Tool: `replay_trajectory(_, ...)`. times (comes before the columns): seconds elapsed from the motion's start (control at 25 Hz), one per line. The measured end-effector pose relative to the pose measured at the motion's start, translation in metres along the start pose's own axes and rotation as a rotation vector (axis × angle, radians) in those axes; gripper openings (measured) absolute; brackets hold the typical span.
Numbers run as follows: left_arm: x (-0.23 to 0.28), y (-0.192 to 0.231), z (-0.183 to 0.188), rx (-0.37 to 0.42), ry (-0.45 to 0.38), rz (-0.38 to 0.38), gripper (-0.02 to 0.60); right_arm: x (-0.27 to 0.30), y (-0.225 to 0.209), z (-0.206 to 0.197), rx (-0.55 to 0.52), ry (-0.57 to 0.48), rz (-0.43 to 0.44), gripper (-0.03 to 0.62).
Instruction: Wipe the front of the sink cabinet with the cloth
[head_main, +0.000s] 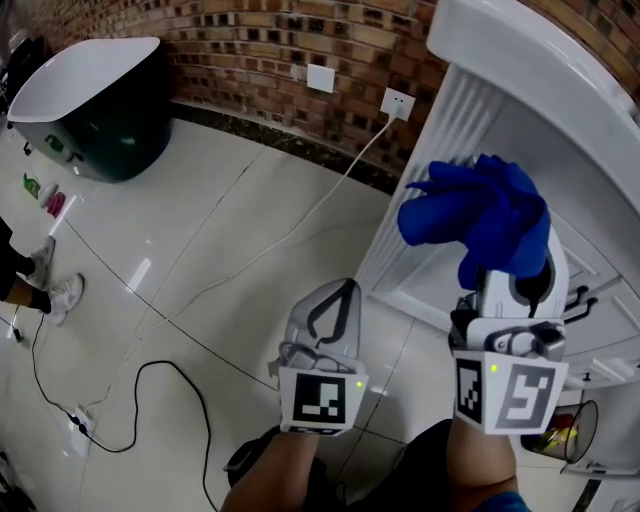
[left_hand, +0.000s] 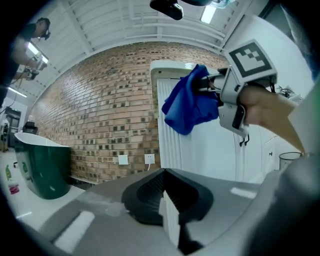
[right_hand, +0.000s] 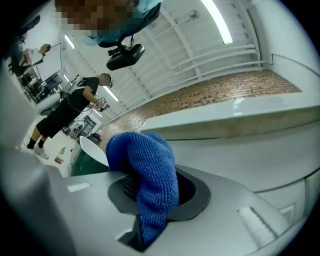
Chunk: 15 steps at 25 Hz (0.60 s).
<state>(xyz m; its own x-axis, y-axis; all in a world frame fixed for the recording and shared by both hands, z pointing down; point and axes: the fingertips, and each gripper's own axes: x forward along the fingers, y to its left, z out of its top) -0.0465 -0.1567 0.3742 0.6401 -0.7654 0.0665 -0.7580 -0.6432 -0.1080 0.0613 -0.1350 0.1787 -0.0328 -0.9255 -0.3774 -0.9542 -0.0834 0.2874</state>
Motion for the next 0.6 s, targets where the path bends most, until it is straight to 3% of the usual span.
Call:
replay_trajectory(0.08,-0.001,0.003,-0.001,-0.006,0.004,0.002,0.005,0.004,-0.009,0.003,-0.016,-0.001,-0.026,0.074)
replay_trajectory(0.28,-0.004,0.011,-0.004,-0.024,0.018,0.014,0.005,-0.002,-0.009,-0.035,-0.036,0.088,-0.037,0.075)
replay_trajectory(0.6,0.000,0.016,-0.018,-0.041,0.083,0.048,0.005,-0.028,0.023,-0.124,-0.050,0.293,0.004,0.075)
